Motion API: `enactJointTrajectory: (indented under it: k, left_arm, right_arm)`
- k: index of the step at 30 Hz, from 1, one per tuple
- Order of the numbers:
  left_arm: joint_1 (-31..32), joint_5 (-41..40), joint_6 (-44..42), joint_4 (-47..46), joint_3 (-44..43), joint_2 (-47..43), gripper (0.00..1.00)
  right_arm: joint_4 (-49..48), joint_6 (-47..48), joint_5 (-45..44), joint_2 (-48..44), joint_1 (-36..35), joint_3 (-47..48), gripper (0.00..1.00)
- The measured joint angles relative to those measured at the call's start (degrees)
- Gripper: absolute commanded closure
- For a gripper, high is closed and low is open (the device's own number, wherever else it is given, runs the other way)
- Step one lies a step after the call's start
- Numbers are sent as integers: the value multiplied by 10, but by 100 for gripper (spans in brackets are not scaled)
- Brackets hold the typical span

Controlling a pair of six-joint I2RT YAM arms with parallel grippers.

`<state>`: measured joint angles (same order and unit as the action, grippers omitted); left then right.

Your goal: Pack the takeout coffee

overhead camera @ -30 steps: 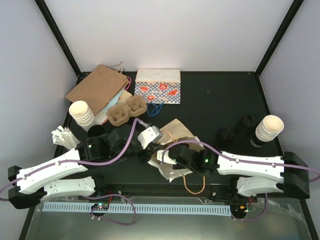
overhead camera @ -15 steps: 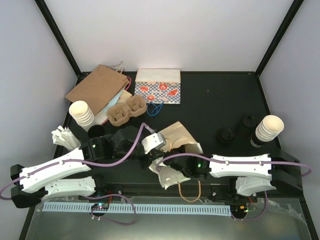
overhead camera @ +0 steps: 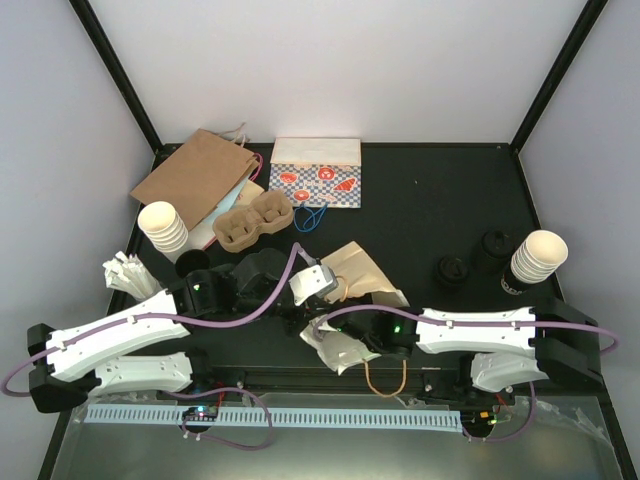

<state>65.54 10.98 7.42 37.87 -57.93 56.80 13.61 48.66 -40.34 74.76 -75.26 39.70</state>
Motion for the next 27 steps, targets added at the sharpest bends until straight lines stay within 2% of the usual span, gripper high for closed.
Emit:
enactJointTrajectory:
  k: [9,19,27]
  left_arm:
    - [-2,0,0,14,0,1,98]
    - [-10,-17,-1,55,0,3,98]
    - [-2,-7,-6,21,-6,4,98]
  right_arm:
    - [1,-13,49,14,0,0,99]
    - [7,-45,56,61,0,0,99]
    - [31,-36,45,18,-17,-1,99]
